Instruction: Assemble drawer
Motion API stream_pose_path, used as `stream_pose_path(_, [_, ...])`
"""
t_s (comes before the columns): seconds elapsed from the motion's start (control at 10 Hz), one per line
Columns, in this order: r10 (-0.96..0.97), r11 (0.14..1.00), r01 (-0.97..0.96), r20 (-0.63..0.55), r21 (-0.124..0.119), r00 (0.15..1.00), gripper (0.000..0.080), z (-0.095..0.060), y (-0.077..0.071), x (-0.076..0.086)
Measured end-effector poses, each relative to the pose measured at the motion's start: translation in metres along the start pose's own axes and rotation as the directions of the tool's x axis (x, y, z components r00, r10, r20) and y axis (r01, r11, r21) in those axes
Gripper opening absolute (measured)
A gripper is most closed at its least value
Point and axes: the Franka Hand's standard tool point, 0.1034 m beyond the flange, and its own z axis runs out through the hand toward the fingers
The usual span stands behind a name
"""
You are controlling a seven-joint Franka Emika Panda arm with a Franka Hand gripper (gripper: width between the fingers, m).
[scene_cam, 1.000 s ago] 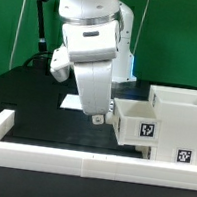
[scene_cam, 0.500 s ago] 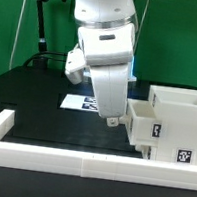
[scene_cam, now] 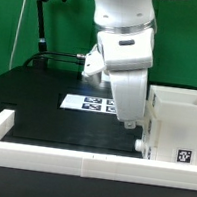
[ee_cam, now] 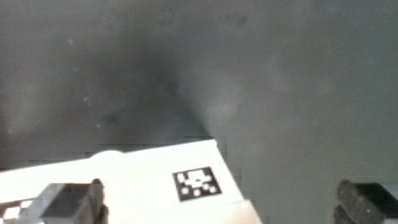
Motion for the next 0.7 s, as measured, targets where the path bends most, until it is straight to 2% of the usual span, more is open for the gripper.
stream_pose_path(0.2, [0.014, 1.000, -0.014, 0.009, 0.001, 1.000, 0.0649, 0.000, 0.000, 0.001])
stream_pose_path(0.7, [0.033, 0.999, -0.033, 0.012, 0.009, 0.999, 0.0649, 0.000, -0.010, -0.012])
